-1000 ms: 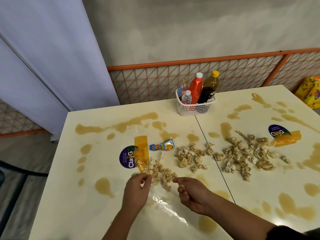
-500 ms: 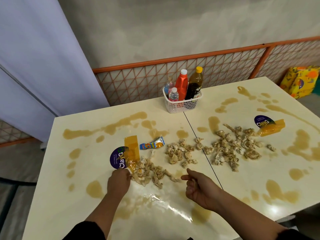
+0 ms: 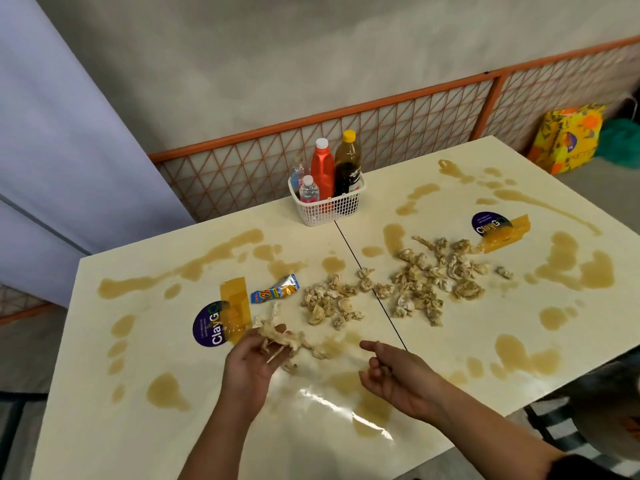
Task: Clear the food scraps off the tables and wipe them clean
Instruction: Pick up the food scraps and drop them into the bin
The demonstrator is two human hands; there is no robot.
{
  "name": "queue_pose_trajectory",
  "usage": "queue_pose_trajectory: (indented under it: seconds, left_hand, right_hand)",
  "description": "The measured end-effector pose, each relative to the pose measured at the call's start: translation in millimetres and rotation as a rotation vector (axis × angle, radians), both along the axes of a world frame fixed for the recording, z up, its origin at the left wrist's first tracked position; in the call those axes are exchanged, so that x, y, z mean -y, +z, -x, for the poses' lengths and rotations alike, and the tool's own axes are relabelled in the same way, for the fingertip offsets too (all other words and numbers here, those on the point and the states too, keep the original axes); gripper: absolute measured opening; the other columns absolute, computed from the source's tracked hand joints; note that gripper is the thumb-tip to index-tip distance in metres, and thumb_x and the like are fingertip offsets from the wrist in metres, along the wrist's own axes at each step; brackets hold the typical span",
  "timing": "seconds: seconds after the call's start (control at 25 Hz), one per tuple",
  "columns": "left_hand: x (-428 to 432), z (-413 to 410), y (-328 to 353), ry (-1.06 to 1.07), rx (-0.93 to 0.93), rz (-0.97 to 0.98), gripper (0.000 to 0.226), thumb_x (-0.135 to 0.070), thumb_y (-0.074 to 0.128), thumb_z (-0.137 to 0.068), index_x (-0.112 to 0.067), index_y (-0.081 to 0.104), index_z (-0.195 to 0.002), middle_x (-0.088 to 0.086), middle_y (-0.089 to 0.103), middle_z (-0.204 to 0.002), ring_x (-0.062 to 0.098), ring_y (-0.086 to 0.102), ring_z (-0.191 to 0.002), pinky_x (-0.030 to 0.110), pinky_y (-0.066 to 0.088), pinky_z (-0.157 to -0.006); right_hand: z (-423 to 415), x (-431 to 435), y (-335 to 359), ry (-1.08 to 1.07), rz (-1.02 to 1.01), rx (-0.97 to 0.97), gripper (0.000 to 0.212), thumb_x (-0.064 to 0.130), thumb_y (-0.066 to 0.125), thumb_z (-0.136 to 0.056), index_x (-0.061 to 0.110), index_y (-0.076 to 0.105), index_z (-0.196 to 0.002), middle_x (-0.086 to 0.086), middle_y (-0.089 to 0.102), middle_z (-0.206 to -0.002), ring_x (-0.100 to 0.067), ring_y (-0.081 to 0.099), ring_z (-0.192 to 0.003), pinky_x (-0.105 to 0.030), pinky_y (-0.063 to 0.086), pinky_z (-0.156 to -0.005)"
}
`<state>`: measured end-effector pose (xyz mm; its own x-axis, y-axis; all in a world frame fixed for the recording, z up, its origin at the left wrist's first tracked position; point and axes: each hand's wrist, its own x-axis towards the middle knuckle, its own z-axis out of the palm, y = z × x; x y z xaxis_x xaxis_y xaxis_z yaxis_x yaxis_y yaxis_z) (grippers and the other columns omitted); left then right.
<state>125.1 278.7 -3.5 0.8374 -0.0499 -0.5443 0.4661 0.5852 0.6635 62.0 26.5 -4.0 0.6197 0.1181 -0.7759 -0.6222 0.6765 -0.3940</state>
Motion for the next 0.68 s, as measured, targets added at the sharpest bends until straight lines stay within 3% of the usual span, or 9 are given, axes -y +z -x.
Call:
queue_pose_trajectory:
  seconds: [0.2, 0.28, 0.36, 0.48, 0.6, 0.68]
  left_hand:
    - [88.5, 25.8, 42.0, -0.161, 0.068, 0.057, 0.019, -0.009, 0.052, -0.087, -0.003, 0.066, -0.099, 0.018, 0.072, -0.099, 0.029, 0.069, -0.090, 0.041, 0.055, -0.085]
    - [118.9, 33.9, 51.5, -0.200, 0.136, -0.015, 0.019, -0.006, 0.055, -0.088, 0.004, 0.065, -0.102, 0.020, 0.069, -0.096, 0.029, 0.067, -0.091, 0.038, 0.055, -0.085]
    - [149.5, 42.9, 57.0, -0.261, 0.236, -0.179, 0.014, -0.007, 0.061, -0.087, 0.006, 0.064, -0.089, 0.022, 0.064, -0.086, 0.028, 0.062, -0.087, 0.038, 0.051, -0.085]
    - [193.3, 59.8, 60.2, -0.362, 0.289, -0.331, 0.013, -0.011, 0.068, -0.084, 0.001, 0.073, -0.088, 0.014, 0.069, -0.085, 0.022, 0.064, -0.087, 0.038, 0.048, -0.087]
    - [235.2, 82.5, 67.4, -0.382, 0.213, -0.170, 0.020, -0.017, 0.062, -0.088, 0.000, 0.069, -0.097, 0.020, 0.067, -0.095, 0.029, 0.064, -0.090, 0.041, 0.050, -0.074]
    - [261.8, 96.8, 71.9, -0.415, 0.120, -0.043, 0.032, -0.030, 0.054, -0.093, -0.001, 0.064, -0.104, 0.019, 0.067, -0.100, 0.031, 0.065, -0.091, 0.042, 0.050, -0.069]
  right_hand:
    - [10.8, 21.3, 39.9, 0.216, 0.028, 0.162, 0.051, 0.045, 0.052, -0.103, -0.002, 0.060, -0.122, -0.003, 0.023, -0.066, -0.016, 0.030, -0.055, -0.037, 0.053, -0.069]
    - [15.8, 31.0, 52.9, 0.273, 0.067, 0.254, 0.045, 0.049, 0.055, -0.100, 0.005, 0.063, -0.106, -0.004, 0.020, -0.068, -0.017, 0.028, -0.057, -0.036, 0.050, -0.067]
    - [24.5, 48.5, 61.7, 0.280, 0.138, 0.354, 0.039, 0.049, 0.059, -0.098, 0.011, 0.058, -0.094, -0.005, 0.018, -0.071, -0.018, 0.026, -0.058, -0.032, 0.042, -0.063]
    - [40.7, 81.1, 63.5, 0.219, 0.241, 0.450, 0.031, 0.039, 0.058, -0.101, 0.010, 0.050, -0.092, 0.000, 0.028, -0.066, -0.016, 0.029, -0.057, -0.029, 0.032, -0.056]
    - [58.9, 109.4, 66.3, 0.192, 0.352, 0.512, 0.022, 0.029, 0.057, -0.103, 0.011, 0.051, -0.093, 0.000, 0.037, -0.066, -0.014, 0.036, -0.056, -0.028, 0.035, -0.055]
    - [72.5, 128.7, 68.7, 0.250, 0.586, 0.560, 0.012, 0.024, 0.059, -0.102, 0.014, 0.055, -0.097, 0.003, 0.052, -0.070, -0.010, 0.047, -0.056, -0.024, 0.039, -0.056]
